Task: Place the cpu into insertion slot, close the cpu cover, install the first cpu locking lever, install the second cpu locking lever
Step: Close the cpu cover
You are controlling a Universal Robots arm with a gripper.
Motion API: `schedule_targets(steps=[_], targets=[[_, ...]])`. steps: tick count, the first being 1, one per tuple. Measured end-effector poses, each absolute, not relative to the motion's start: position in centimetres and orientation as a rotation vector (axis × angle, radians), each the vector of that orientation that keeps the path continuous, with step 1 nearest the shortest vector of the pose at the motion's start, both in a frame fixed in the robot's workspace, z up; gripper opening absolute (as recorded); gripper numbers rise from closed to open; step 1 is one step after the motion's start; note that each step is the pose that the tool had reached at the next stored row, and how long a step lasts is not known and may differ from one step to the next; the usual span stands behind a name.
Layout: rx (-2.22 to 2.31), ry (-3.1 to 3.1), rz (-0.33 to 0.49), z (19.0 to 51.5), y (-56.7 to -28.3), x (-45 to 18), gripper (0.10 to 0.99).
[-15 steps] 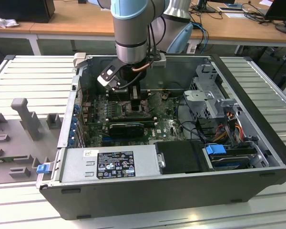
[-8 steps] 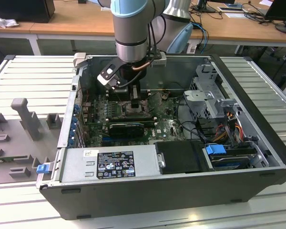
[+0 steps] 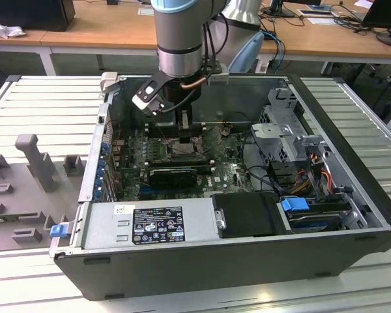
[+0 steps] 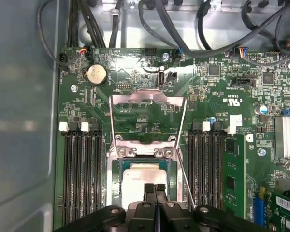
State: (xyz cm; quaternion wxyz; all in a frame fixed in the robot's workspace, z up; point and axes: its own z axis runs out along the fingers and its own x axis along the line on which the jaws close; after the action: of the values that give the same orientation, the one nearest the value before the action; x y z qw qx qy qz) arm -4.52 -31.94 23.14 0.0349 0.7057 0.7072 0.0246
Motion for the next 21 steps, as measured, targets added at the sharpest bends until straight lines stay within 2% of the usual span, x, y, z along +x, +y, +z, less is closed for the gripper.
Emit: schedule_targets(steps=[8, 14, 21], targets=[[2.17, 2.174, 0.074, 23.9, -31.9, -3.7, 0.106], [2.17, 2.174, 0.073, 26.8, -32.0, -3.7, 0.106], [2.176, 2.18, 0.073, 26.6, -32.3, -1.0, 0.106]])
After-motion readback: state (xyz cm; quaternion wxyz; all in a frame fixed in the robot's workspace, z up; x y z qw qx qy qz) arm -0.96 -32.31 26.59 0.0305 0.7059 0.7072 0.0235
